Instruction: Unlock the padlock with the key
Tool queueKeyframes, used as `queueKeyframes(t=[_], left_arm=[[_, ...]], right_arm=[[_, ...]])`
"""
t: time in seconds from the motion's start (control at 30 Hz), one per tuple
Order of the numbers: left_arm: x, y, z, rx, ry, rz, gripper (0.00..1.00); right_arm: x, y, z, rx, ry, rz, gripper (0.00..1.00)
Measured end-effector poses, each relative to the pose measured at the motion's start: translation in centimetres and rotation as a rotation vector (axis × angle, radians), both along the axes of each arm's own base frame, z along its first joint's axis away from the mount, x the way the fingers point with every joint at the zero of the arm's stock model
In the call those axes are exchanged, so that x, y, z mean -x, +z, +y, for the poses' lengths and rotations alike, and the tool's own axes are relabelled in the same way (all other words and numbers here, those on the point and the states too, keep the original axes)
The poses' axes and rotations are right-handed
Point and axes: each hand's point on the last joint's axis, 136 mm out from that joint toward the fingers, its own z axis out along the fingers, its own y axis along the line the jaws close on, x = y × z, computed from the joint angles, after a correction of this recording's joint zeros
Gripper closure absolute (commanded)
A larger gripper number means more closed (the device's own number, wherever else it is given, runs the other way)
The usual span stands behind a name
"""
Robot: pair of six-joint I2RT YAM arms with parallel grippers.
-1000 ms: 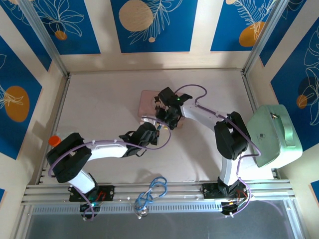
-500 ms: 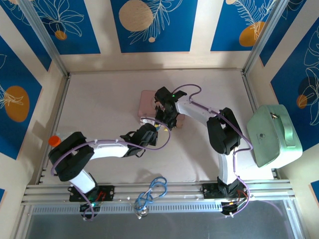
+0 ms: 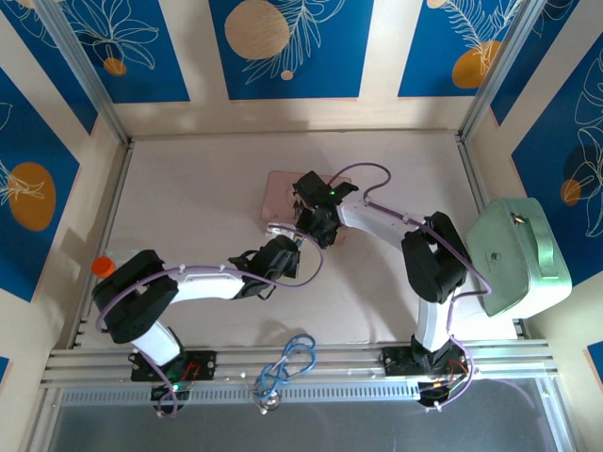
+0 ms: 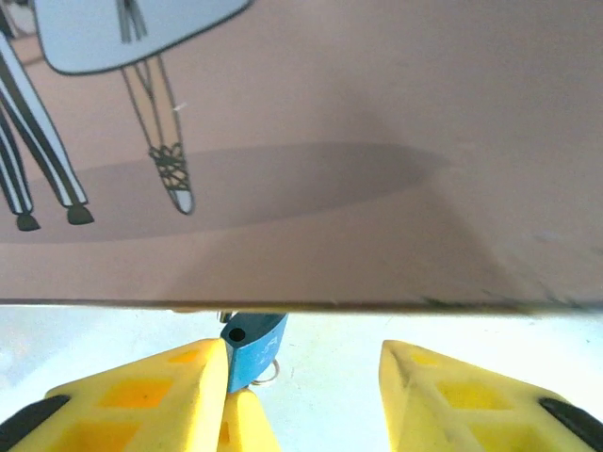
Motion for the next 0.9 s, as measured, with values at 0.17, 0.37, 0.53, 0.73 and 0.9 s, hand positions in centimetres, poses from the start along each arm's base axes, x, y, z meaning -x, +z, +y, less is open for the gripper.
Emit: queueKeyframes(t=[0.17, 0.37, 0.53, 0.73, 0.9], left_arm=[[-0.11, 0.29, -0.26, 0.022, 0.004, -0.01, 1.0], [-0.11, 0.27, -0.27, 0.039, 0.009, -0.013, 1.0], [-0.01, 0.02, -0.12, 0.046, 0.014, -0.012, 1.0], [0.03, -0.08, -0.05, 0.066, 0.019, -0.018, 1.0], [0.4, 0.59, -0.91, 0.119, -0.03, -0.049, 1.0]], right_arm=[[-0.29, 0.53, -0.34, 0.027, -0.06, -0.046, 0.54], [-0.1, 0.47, -0.23, 0.029, -0.082, -0.041, 0.55], [0.03, 0.13, 0.13, 0.021, -0.074, -0.028, 0.52], [-0.09, 0.14, 0.55, 0.006, -0.069, -0.05, 0.48], [0.16, 0.97, 0.22, -0.023, -0.089, -0.112, 0.46]])
